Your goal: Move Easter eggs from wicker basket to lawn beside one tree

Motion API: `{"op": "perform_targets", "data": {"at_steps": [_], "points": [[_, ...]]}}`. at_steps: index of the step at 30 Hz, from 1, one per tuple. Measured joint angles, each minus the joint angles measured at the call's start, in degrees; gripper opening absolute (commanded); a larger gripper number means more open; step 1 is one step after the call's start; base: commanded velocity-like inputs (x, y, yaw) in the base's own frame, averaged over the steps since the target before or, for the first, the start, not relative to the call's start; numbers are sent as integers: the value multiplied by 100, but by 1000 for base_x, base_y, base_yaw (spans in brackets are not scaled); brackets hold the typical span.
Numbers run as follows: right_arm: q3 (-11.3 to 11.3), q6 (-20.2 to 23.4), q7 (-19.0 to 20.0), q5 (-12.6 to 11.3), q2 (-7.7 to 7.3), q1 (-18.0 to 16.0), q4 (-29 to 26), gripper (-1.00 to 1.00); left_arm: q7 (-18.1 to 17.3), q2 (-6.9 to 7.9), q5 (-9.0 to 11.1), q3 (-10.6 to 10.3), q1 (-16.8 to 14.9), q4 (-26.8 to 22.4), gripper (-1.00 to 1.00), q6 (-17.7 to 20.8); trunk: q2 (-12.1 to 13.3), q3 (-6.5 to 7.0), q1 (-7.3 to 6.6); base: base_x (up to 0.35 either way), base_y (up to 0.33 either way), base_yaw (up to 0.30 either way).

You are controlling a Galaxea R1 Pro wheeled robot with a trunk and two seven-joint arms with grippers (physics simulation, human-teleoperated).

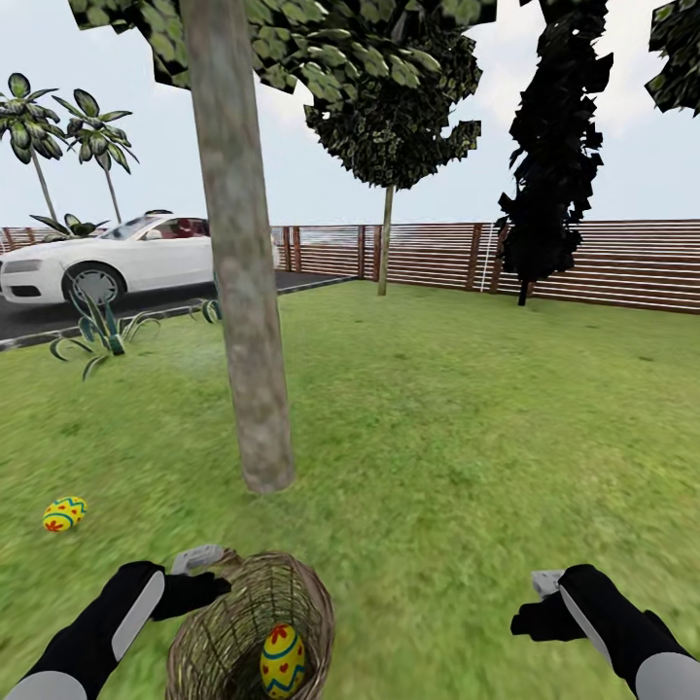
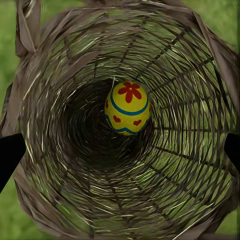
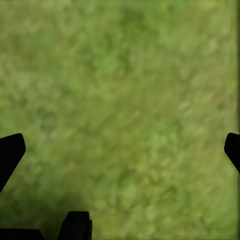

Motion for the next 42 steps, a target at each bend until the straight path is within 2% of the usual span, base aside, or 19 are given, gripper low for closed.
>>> {"op": "perform_targets", "data": {"at_steps": [15,21,42], "points": [[2,1,0,0,1,0,0,100,3,-82,16,15,3,5,100,-17,0,0,-2,50,-80,0],[9,-1,0,0,1,0,0,100,4,-83,24,21,0,5,100,-15,0,0,-1,223,-29,0],[16,-1,0,0,10,0,1,100,0,-78,26,31,5,4,100,-23,0,0,1,6,0,0]]}}
